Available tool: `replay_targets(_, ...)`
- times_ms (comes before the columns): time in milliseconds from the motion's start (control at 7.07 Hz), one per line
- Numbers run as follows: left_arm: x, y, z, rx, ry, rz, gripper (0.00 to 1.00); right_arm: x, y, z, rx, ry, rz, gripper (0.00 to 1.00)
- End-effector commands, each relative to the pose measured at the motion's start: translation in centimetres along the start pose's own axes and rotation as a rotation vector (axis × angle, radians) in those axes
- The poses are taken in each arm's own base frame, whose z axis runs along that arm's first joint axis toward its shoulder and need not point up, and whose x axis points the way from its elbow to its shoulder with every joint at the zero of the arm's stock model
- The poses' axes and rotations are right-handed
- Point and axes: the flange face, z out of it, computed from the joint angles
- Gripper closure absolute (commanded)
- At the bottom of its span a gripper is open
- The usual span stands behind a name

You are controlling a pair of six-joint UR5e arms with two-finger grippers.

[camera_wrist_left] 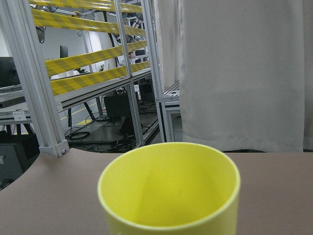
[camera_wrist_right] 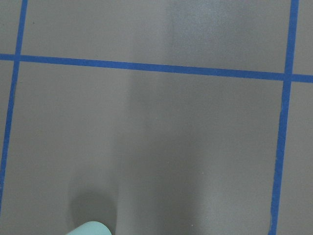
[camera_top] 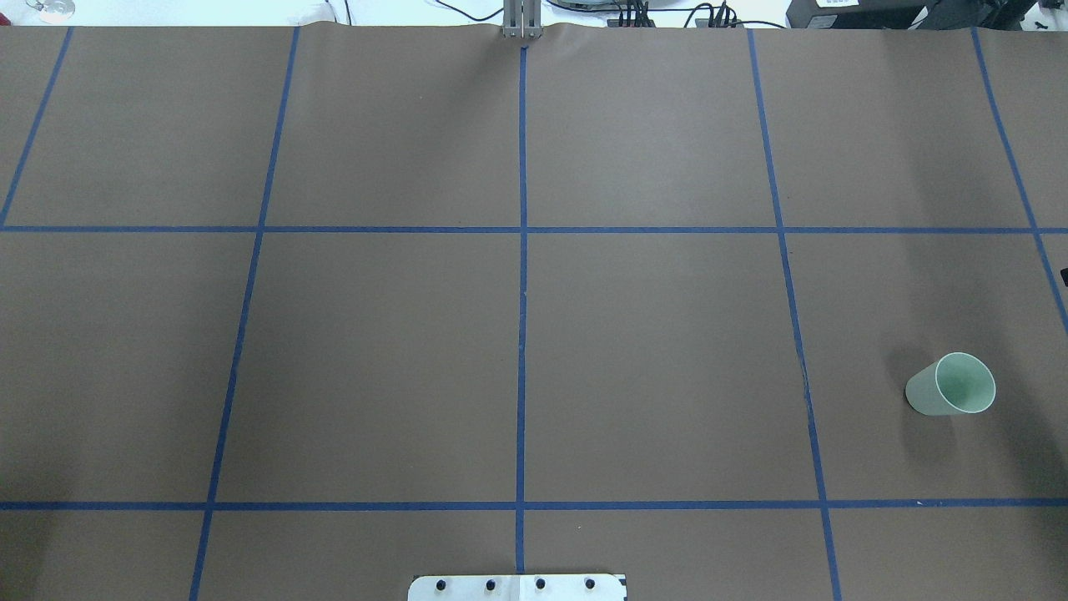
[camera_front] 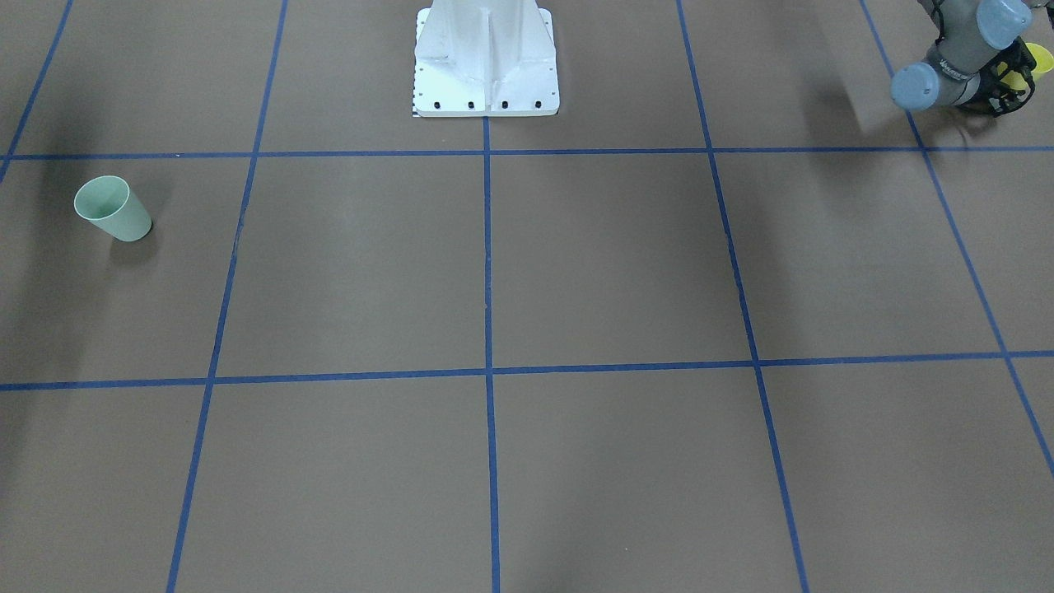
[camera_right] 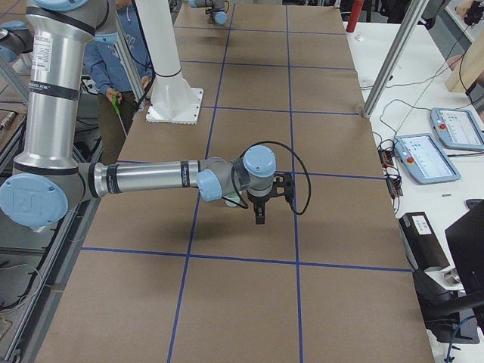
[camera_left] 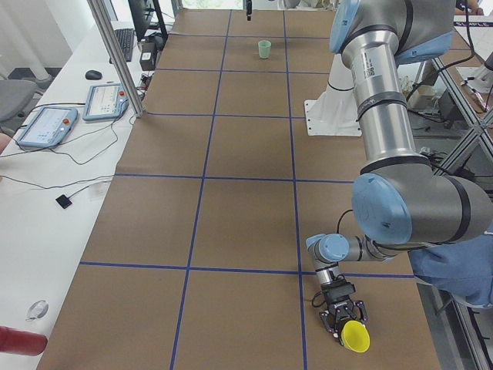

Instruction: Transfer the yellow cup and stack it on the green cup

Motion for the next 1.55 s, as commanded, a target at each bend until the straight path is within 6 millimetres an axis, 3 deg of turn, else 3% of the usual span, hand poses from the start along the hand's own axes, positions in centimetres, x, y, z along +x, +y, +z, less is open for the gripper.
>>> replay_targets(0,0.1,-2.8,2.0,0.011,0.005,0.064,1.00,-0.3,-0.1,-0.2,0.002,-0.007,0.003,0.00)
replay_targets(424,1.3,-5.4,3.6,-0.020,-0.019,0.228,1.00,-1.3,-0.9,-0.5,0.004,-0.034,0.043,0.00)
replay_targets(707,3.1,-6.1,3.0,-0.016,0.051,0.306,1.00,-1.6,-1.4,-0.5,0.000,-0.047,0.052,0.00)
replay_targets(990,4.3,-6.9,2.9,0.008,0.082,0.314,1.00,-1.2,-1.4,-0.1,-0.012,-0.056,0.063,0.00)
replay_targets(1131,5.6,-8.1,3.0,0.023,0.121,0.315,1.00,-0.1,-1.9,0.9,-0.027,-0.051,0.080,0.00)
replay_targets(1272,8.8,-7.6,0.4,-0.008,0.181,0.286,1.00,-0.6,-2.4,0.7,-0.025,-0.065,0.074,0.00)
replay_targets(1414,14.1,-8.0,-3.9,-0.017,0.275,0.290,1.00,-1.1,-2.4,0.6,-0.034,-0.100,0.070,0.00)
